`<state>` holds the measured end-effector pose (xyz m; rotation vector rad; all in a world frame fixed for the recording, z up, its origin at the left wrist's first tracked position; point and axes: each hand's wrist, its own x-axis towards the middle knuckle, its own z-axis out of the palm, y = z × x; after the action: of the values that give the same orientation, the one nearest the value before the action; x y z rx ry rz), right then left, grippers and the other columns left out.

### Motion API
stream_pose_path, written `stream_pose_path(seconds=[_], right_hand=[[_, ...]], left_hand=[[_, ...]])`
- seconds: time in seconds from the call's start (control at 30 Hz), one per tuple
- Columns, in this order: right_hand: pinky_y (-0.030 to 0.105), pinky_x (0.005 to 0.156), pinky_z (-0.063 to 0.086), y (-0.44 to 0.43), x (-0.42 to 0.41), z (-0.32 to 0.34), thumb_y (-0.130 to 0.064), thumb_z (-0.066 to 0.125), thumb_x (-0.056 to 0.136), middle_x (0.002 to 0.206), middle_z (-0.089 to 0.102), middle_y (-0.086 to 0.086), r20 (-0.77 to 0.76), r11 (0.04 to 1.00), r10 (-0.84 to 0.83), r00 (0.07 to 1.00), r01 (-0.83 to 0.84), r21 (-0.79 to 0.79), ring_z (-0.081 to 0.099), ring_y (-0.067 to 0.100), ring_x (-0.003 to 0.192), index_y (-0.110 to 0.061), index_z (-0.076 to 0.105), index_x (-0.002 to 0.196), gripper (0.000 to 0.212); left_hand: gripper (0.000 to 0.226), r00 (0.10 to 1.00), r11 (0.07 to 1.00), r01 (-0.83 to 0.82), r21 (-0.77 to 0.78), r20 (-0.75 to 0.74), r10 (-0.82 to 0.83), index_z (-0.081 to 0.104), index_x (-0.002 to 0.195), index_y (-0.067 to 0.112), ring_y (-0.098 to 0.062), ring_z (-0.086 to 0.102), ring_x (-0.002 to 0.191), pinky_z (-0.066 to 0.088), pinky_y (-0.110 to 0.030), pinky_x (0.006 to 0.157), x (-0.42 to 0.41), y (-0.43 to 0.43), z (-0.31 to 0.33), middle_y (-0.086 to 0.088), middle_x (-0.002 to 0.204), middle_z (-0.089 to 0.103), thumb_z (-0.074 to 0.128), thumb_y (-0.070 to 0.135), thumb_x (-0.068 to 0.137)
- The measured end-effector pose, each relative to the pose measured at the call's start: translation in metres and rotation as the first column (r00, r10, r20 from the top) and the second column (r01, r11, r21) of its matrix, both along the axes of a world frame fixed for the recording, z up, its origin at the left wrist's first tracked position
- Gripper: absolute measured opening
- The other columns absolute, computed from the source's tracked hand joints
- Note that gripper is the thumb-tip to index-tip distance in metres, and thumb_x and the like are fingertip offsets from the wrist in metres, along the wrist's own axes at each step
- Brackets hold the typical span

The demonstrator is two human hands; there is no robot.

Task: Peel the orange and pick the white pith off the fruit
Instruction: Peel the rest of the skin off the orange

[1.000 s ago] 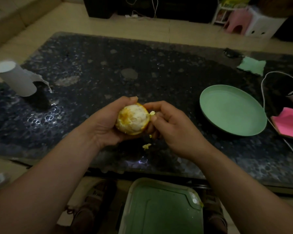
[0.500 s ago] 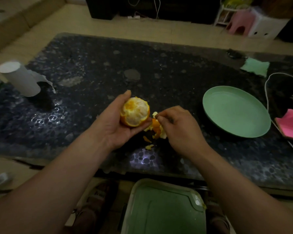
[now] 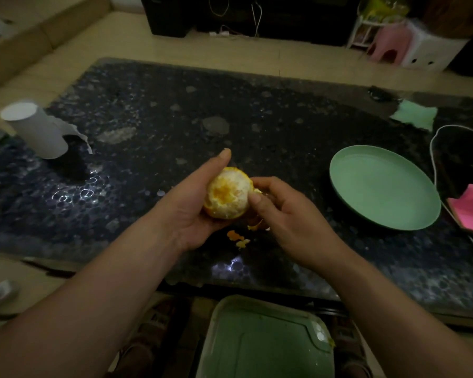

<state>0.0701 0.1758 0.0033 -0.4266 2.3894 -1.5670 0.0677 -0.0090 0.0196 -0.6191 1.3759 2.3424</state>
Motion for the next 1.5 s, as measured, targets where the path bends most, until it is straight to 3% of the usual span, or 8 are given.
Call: stream_pose_path(seconds=[0.1, 0.2, 0.37, 0.6, 0.93, 1.27, 1.4, 1.5], right_hand=[[0.045, 0.090, 0.060, 0.000, 0.004, 0.000, -0.036, 0.053, 0.109, 0.107, 0.074, -0.007, -0.030, 0.998, 0.032, 0.999, -0.030, 0.050, 0.072, 0.012, 0.099, -0.040, 0.053, 0.144, 0.035], [0.048, 0.087, 0.060, -0.001, 0.001, 0.002, -0.035, 0.050, 0.107, 0.104, 0.074, -0.008, -0.033, 0.995, 0.040, 0.999, -0.036, 0.097, 0.072, 0.011, 0.092, -0.042, 0.050, 0.146, 0.040], [0.023, 0.065, 0.053, 0.001, 0.003, 0.003, -0.035, 0.052, 0.103, 0.096, 0.072, -0.014, -0.092, 0.983, 0.037, 0.995, -0.020, 0.183, 0.068, 0.001, 0.078, -0.045, 0.049, 0.146, 0.044], [0.017, 0.057, 0.046, -0.001, 0.002, 0.005, -0.037, 0.055, 0.100, 0.086, 0.071, -0.018, -0.084, 0.984, 0.029, 0.996, -0.013, 0.180, 0.067, 0.003, 0.071, -0.042, 0.055, 0.137, 0.037], [0.015, 0.070, 0.050, 0.006, 0.001, 0.003, -0.030, 0.047, 0.108, 0.100, 0.072, -0.016, -0.143, 0.989, 0.029, 0.989, -0.007, 0.149, 0.068, 0.001, 0.090, -0.040, 0.058, 0.139, 0.034], [0.032, 0.068, 0.056, 0.011, -0.006, 0.003, -0.030, 0.060, 0.105, 0.093, 0.077, -0.008, -0.003, 0.989, -0.018, 1.000, 0.018, 0.147, 0.073, 0.007, 0.078, -0.032, 0.067, 0.121, 0.017], [0.037, 0.068, 0.061, 0.008, -0.007, 0.004, -0.024, 0.062, 0.104, 0.089, 0.079, 0.000, 0.154, 0.994, -0.110, 0.982, 0.110, 0.011, 0.075, 0.014, 0.076, -0.023, 0.071, 0.114, 0.013], [0.028, 0.061, 0.054, 0.004, -0.006, 0.003, -0.014, 0.059, 0.103, 0.082, 0.077, 0.006, 0.354, 0.973, -0.171, 0.919, 0.215, -0.089, 0.069, 0.012, 0.067, -0.014, 0.074, 0.109, 0.017]], left_hand=[[0.031, 1.000, 1.000, -0.009, 0.016, -0.013, 0.009, 0.070, 0.107, 0.019, -0.025, 0.078, 0.084, 0.064, -0.039, 0.071, 0.002, 0.000, 0.004, -0.011, 0.099, 0.077, 0.072, 0.046, 0.093], [0.046, 0.999, 0.997, 0.043, -0.064, -0.019, -0.044, 0.073, 0.118, 0.014, -0.024, 0.078, 0.093, 0.064, -0.043, 0.088, 0.005, 0.001, 0.002, -0.011, 0.109, 0.079, 0.074, 0.050, 0.089], [0.047, 0.984, 0.944, 0.175, -0.281, 0.006, -0.181, 0.078, 0.116, 0.017, -0.026, 0.078, 0.103, 0.060, -0.048, 0.099, 0.005, -0.004, 0.006, -0.009, 0.113, 0.080, 0.074, 0.054, 0.088], [0.033, 0.986, 0.938, 0.073, -0.339, -0.115, -0.118, 0.074, 0.109, 0.014, -0.020, 0.074, 0.080, 0.060, -0.033, 0.065, 0.007, 0.007, 0.001, -0.006, 0.090, 0.077, 0.077, 0.041, 0.091], [0.050, 0.987, 0.955, 0.056, -0.292, -0.126, -0.097, 0.072, 0.125, 0.006, -0.029, 0.074, 0.093, 0.059, -0.055, 0.096, 0.009, 0.012, 0.001, -0.019, 0.114, 0.078, 0.074, 0.044, 0.093], [0.051, 0.977, 0.943, 0.073, -0.324, -0.167, -0.133, 0.071, 0.113, 0.010, -0.021, 0.076, 0.082, 0.061, -0.033, 0.066, 0.013, 0.018, 0.002, -0.008, 0.095, 0.078, 0.078, 0.050, 0.082], [0.083, 0.944, 0.870, 0.113, -0.479, -0.221, -0.244, 0.057, 0.136, 0.029, -0.012, 0.078, 0.093, 0.063, -0.030, 0.071, 0.014, 0.016, 0.007, -0.001, 0.122, 0.070, 0.082, 0.060, 0.064], [0.091, 0.822, 0.615, -0.016, -0.788, -0.361, -0.440, 0.043, 0.145, 0.047, -0.006, 0.067, 0.112, 0.057, -0.026, 0.094, 0.016, 0.009, -0.005, 0.009, 0.134, 0.059, 0.091, 0.059, 0.069]])
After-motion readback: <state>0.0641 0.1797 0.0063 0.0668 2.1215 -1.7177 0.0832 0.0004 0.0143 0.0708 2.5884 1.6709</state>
